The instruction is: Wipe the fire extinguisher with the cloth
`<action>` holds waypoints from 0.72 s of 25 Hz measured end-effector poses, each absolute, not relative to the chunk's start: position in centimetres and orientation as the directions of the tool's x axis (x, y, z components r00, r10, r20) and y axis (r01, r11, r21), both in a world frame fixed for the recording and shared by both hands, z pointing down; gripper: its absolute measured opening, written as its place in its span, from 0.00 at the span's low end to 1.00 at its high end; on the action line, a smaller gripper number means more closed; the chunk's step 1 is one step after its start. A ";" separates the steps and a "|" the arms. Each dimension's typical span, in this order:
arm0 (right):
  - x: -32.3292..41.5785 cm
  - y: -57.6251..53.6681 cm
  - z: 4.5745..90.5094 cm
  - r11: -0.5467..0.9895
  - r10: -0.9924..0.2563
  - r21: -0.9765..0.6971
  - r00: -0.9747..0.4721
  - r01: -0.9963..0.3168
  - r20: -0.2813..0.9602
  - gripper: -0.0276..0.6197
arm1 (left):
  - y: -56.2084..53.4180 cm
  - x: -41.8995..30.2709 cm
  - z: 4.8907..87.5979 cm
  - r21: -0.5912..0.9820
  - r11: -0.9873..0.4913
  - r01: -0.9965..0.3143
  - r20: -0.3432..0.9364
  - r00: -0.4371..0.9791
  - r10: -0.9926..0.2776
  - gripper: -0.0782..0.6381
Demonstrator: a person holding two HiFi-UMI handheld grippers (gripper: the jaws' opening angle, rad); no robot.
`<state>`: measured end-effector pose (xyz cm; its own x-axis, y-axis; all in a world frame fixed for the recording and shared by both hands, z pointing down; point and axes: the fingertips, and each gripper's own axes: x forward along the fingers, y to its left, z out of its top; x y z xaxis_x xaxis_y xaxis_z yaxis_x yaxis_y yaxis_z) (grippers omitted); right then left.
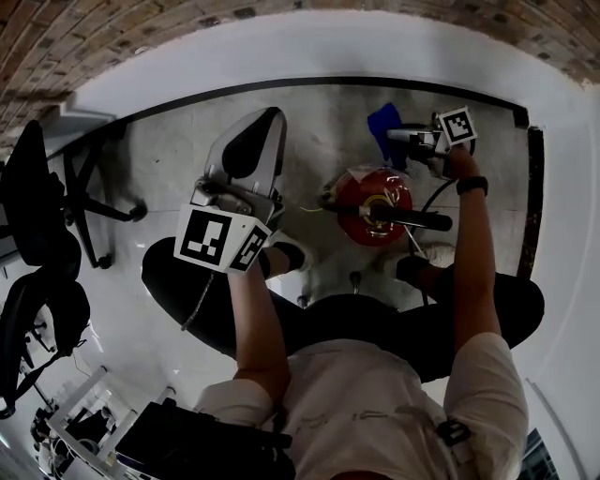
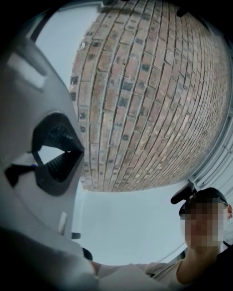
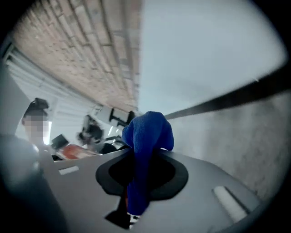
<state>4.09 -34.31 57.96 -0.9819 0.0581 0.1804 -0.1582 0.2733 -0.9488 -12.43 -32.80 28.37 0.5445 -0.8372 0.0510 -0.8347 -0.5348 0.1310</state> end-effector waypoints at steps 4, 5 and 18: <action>1.7 -32.8 41.1 0.526 0.367 -0.835 -0.929 0.159 0.054 0.15 | -33.3 -12.7 27.2 0.139 -0.539 -0.831 0.020 0.547 -0.837 0.11; 0.9 -31.4 38.2 0.548 0.446 -0.804 -0.894 0.233 0.045 0.15 | -33.3 -12.7 27.0 0.142 -0.540 -0.830 0.014 0.547 -0.837 0.11; -3.6 -27.5 42.2 0.401 0.727 -0.877 -0.674 0.265 0.129 0.15 | -33.6 -14.0 27.3 0.163 -0.531 -0.831 0.008 0.539 -0.842 0.11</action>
